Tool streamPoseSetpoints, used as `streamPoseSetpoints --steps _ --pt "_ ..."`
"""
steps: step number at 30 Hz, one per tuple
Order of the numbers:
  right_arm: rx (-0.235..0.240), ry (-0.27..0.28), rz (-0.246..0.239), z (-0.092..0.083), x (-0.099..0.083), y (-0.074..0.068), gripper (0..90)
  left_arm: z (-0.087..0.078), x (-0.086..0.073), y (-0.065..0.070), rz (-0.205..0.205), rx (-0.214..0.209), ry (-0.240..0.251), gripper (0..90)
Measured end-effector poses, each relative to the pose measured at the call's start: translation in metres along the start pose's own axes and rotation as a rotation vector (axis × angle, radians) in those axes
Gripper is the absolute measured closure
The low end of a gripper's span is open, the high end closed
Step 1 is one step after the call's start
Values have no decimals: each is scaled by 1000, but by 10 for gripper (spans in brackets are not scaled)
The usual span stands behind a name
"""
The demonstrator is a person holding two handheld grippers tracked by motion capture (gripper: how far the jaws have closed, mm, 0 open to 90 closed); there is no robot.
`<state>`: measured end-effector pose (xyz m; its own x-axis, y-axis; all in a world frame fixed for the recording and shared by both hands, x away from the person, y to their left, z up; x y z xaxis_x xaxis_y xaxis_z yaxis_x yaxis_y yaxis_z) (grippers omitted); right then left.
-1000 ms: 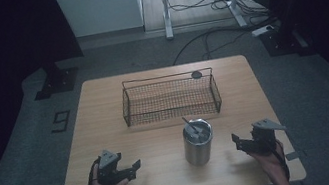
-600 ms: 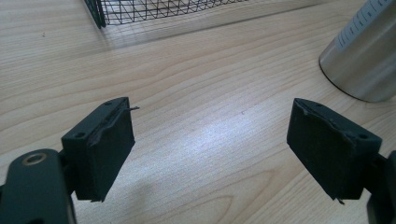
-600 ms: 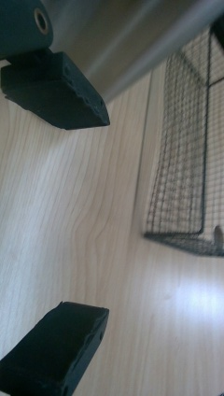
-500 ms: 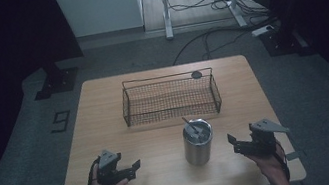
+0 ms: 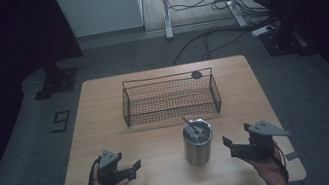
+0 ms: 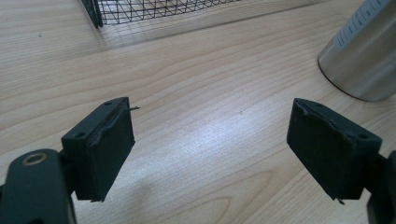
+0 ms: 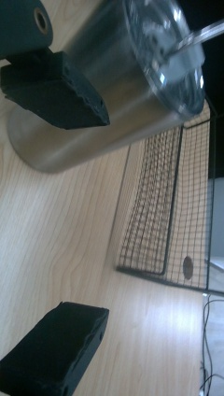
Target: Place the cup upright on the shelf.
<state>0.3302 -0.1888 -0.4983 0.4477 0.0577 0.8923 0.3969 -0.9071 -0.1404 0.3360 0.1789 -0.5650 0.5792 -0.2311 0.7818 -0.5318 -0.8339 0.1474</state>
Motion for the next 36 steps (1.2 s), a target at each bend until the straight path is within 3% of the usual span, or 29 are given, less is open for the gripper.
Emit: streamPoseSetpoints --steps 19,36 --pt "128 9 -59 6 11 -51 38 0 0 -1 -1 0 -2 151" --pt "156 -25 -116 28 14 -79 0 -2 2 -7 -25 -6 9 150"
Point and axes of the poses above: each handheld gripper's, and its own axes: z roughly forward along the jaws, x roughly out of its top, y roughly to its right, the point moved 9 cm from there along z, roughly forward along the jaws
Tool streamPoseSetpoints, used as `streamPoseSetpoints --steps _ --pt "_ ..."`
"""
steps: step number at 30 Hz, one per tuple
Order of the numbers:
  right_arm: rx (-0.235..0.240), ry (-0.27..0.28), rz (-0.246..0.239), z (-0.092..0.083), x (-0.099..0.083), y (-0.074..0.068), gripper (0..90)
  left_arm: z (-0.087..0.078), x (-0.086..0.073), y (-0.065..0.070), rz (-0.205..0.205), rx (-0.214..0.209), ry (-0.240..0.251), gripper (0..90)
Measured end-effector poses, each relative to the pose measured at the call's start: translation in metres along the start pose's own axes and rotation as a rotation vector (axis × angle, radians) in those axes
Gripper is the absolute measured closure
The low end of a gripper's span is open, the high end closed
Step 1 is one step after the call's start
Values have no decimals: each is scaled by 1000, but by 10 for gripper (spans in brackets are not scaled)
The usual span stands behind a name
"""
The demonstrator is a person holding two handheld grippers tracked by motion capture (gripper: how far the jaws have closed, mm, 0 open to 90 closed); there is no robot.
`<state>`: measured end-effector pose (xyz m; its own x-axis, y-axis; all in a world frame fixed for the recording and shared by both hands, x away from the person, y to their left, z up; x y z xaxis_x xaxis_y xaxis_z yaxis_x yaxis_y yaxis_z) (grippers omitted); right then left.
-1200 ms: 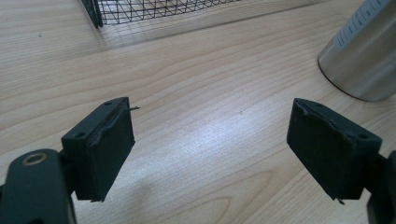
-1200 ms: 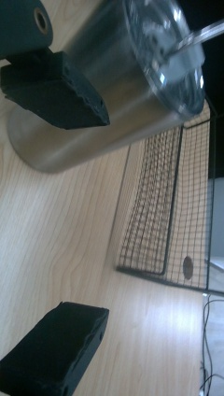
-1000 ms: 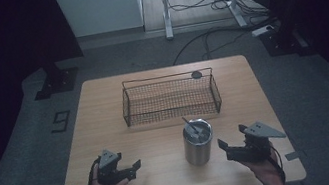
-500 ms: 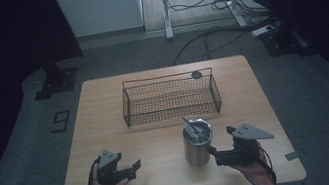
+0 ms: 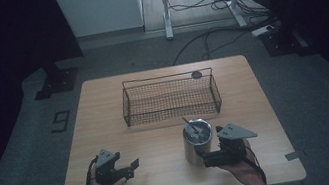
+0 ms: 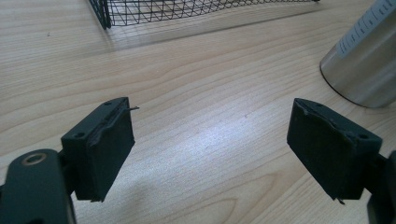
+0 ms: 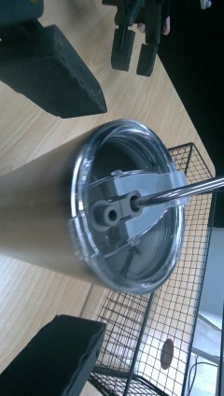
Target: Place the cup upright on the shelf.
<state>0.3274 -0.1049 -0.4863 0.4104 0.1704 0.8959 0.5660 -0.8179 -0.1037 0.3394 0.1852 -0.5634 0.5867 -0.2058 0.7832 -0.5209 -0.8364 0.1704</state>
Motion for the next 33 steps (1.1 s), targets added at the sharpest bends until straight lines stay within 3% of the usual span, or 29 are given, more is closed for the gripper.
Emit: streamPoseSetpoints --steps 16,27,33 --pt "-23 -7 -18 27 6 -6 0 -3 2 -4 -8 3 13 150" --pt "-80 -41 -61 51 -7 -5 0 -3 3 -2 -3 3 13 150" --pt "-85 -30 -66 52 -8 -3 17 -3 2 -1 3 0 11 150"
Point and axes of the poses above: each handheld gripper's, and its own axes: z roughly forward along the jaws, x roughly out of its top, y roughly to its right, the point moved 9 cm from there along z, roughly forward along the jaws
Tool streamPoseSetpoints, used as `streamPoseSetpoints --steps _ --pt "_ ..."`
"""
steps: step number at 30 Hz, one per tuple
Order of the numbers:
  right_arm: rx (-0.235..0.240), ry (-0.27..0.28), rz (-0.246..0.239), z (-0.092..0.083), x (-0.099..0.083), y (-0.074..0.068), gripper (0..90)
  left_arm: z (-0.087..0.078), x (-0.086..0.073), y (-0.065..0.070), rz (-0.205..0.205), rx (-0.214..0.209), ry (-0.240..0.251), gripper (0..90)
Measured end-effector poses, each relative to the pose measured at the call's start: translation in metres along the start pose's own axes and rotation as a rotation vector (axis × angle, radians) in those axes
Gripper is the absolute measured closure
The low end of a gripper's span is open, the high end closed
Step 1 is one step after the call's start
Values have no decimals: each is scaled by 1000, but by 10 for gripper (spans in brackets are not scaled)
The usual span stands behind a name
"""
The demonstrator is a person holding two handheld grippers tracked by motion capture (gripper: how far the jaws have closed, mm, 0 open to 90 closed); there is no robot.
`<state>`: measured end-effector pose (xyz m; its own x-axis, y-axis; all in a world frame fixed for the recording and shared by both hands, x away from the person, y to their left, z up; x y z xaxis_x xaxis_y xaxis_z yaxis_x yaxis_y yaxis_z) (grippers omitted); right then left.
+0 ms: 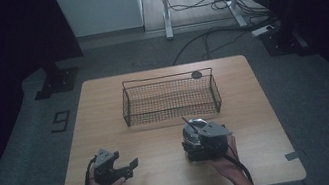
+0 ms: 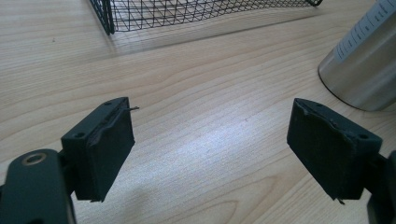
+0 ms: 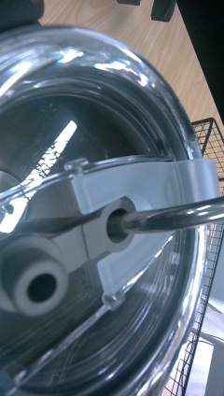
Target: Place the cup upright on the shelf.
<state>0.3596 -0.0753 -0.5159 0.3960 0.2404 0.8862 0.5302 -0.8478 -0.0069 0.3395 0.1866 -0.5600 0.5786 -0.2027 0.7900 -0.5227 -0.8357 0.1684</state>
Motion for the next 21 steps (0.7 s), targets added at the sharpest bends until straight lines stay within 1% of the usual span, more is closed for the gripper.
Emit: streamPoseSetpoints --steps 7,15,21 --pt "-5 9 -9 0 -1 -1 30 0 0 1 3 1 3 151" --pt "-10 12 -5 0 -1 0 31 -1 1 0 2 1 5 151" --pt "-24 10 -1 -1 -1 4 32 -2 2 -1 1 3 8 151"
Point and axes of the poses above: each handheld gripper's, and its own axes: z roughly forward along the jaws, x roughly out of its top, y roughly to its right, the point moved 9 cm from there along z, roughly forward along the jaws
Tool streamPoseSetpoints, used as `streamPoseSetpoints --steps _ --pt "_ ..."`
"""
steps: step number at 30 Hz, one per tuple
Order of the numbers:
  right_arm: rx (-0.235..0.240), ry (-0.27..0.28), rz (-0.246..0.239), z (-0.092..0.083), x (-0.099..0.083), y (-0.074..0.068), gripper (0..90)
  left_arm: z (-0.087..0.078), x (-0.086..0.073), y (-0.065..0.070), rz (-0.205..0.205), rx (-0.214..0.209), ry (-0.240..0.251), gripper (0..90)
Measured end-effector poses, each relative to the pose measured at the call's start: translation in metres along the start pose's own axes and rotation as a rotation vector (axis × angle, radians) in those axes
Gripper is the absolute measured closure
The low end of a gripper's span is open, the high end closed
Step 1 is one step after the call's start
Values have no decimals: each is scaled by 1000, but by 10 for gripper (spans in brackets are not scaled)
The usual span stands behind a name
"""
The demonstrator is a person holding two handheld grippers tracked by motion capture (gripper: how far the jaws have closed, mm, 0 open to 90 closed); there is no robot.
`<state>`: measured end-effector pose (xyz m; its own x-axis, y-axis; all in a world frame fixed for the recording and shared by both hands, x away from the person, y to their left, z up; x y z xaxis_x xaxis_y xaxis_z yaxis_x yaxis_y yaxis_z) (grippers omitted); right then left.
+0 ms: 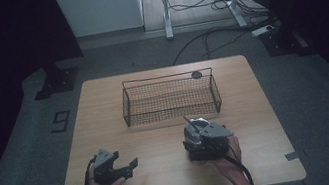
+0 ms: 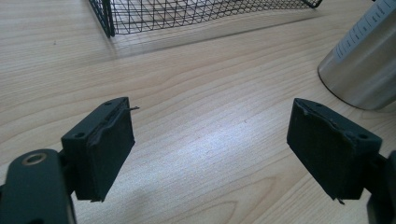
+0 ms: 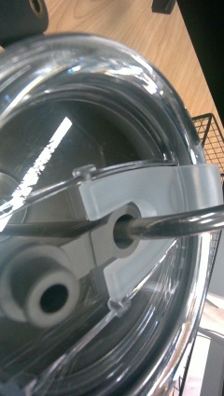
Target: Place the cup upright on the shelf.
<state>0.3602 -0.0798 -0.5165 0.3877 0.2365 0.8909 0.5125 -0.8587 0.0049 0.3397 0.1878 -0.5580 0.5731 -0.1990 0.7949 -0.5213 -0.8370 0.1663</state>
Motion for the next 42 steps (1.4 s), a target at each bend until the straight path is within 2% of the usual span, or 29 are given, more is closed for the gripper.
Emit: streamPoseSetpoints --steps 8,17,21,25,38,42 --pt "-6 4 -4 -3 2 2 32 -1 0 0 -2 -1 2 151" --pt "2 33 8 -10 14 6 32 -2 1 -2 -10 3 7 151" --pt "10 42 24 -11 23 9 32 -2 2 0 -4 -4 6 151" --pt "-1 48 14 -13 33 11 32 -2 1 1 -4 -7 5 151" --pt "-11 72 60 -17 68 21 32 1 3 11 22 -39 5 152" --pt "-21 71 64 -17 75 24 32 0 4 11 20 -46 10 152"
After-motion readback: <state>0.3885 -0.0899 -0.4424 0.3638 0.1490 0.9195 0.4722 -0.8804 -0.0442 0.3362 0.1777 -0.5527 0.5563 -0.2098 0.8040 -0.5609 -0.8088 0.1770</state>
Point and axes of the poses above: each handheld gripper's, and its own axes: z roughly forward along the jaws, x roughly out of its top, y roughly to its right, the point moved 9 cm from there along z, roughly forward along the jaws
